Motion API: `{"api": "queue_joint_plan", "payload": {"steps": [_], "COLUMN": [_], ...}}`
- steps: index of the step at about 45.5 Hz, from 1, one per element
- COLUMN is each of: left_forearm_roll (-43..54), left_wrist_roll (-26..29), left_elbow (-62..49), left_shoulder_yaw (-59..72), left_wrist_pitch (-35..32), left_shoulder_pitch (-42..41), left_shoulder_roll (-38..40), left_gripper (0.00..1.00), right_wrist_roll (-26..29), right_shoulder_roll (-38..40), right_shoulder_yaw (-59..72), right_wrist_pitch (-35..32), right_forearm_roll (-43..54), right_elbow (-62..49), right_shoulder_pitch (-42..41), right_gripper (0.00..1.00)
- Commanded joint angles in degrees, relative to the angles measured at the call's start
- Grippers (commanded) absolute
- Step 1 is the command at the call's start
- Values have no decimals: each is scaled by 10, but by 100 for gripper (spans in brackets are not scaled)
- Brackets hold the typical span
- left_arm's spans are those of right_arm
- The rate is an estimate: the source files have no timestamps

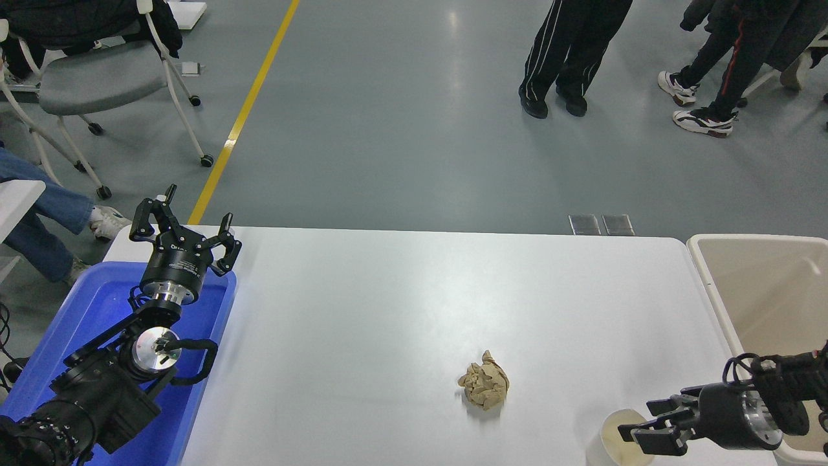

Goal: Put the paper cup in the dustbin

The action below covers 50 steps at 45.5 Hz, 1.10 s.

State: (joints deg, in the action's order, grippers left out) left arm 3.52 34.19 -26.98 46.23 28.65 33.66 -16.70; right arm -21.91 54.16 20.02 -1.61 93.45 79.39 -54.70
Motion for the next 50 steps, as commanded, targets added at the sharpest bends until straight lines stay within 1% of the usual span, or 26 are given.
{"api": "queue_joint_plan", "payload": {"steps": [1,9,32,36,39,50], "left_forearm_roll": [0,0,0,0,0,0], "left_wrist_roll": [0,0,0,0,0,0], "left_elbow": [0,0,0,0,0,0], "left_shoulder_yaw": [0,0,0,0,0,0], "left_wrist_pitch": [0,0,0,0,0,0], "left_shoulder_pitch": [0,0,0,0,0,0], "left_shoulder_roll": [0,0,0,0,0,0], "left_gripper": [100,100,100,100,100,100], "right_wrist_roll": [-16,-20,-34,-34,-34,-49], "right_shoulder_roll": [-11,-10,-4,5,37,96], "right_shoulder_yaw": [20,22,33,36,53,123], "right_wrist_pitch": [-1,-1,-1,-4,-7,-33], "right_forearm_roll": [9,9,8,5,3,-7], "right_elbow": [-29,-27,-23,-19,4,56], "right_shoulder_pitch": [-4,-22,-30,-55,-87,-231], "right_gripper": [0,0,0,0,0,0]}}
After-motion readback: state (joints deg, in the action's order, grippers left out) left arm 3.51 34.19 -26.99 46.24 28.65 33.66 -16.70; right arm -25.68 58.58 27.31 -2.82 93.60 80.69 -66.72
